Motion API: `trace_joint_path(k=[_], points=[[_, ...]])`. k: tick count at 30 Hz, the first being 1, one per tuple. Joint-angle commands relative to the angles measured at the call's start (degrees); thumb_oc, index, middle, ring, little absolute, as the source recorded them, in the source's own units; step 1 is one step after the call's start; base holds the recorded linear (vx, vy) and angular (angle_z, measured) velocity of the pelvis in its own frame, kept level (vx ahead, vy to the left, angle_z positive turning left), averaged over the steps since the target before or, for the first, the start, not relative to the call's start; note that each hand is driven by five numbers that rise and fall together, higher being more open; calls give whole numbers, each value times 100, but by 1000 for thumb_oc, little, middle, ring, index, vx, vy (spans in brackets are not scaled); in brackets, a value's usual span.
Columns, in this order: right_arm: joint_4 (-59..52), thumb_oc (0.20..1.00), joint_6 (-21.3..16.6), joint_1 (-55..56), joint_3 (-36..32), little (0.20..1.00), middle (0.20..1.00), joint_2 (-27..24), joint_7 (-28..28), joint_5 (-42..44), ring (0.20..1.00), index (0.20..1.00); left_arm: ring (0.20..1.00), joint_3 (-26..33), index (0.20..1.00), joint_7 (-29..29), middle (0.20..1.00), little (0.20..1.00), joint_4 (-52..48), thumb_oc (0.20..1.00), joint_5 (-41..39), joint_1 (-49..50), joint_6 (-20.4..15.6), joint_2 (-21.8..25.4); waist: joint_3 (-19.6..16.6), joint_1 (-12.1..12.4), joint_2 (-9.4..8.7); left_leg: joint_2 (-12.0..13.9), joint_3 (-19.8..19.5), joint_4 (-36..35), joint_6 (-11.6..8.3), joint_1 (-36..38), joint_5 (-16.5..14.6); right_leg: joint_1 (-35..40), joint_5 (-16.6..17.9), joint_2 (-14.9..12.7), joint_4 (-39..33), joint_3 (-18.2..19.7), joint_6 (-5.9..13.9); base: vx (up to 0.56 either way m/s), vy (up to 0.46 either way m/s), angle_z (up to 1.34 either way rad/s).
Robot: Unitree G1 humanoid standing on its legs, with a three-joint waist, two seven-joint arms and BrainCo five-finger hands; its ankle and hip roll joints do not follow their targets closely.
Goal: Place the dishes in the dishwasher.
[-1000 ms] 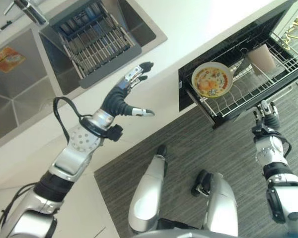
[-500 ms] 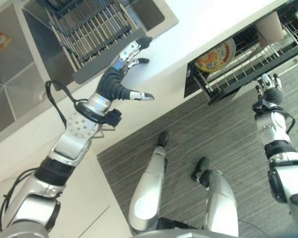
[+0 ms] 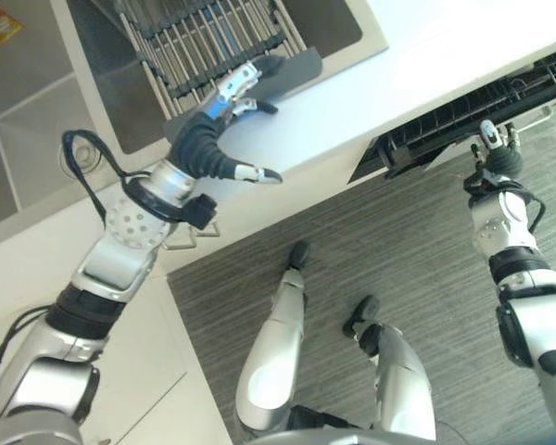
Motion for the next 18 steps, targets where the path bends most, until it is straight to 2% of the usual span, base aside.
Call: trace_joint_path(k=[1,9,11,12,18], points=[[-600,1000,-488,-814,282,1000,1000,-174,313,-270,1000,1000,1000,308,1000,-57,1000,1000,-156,1000,-220,69,-185,134,-133,261,-231,-223,134,204,448,124,-554,526,1092,-418,-1167,410,447,58,-46,9],[-715,1000,-631,-989,341,1000,1000,-294,184,-276,1000,1000,1000,552,1000,-411,1000,1000,-236,1000,-578,341,-336,576,-213,524,-509,-77,133,52,325,439,-592,1222,1348,-386,-1855,144,601,86,-81,11],[-789,1000,-608,-985,356,1000,1000,-291,129,-280,1000,1000,1000,626,1000,-458,1000,1000,-309,1000,-602,413,-511,631,-251,564,-572,-22,163,58,303,503,-627,1332,1380,-379,-1929,100,619,112,-77,5],[-843,1000,-545,-903,342,1000,1000,-257,95,-293,1000,1000,1000,729,1000,-361,1000,1000,-397,1000,-623,465,-813,681,-294,592,-627,11,178,65,287,570,-658,1454,1394,-362,-1998,70,624,120,-76,6],[-755,1000,-645,-574,224,1000,1000,50,49,-330,1000,1000,1000,1031,1000,4,1000,1000,-548,1000,-841,222,-1540,746,-438,617,-733,34,103,122,267,699,-753,1661,1481,-343,-2149,94,628,98,-66,1]])
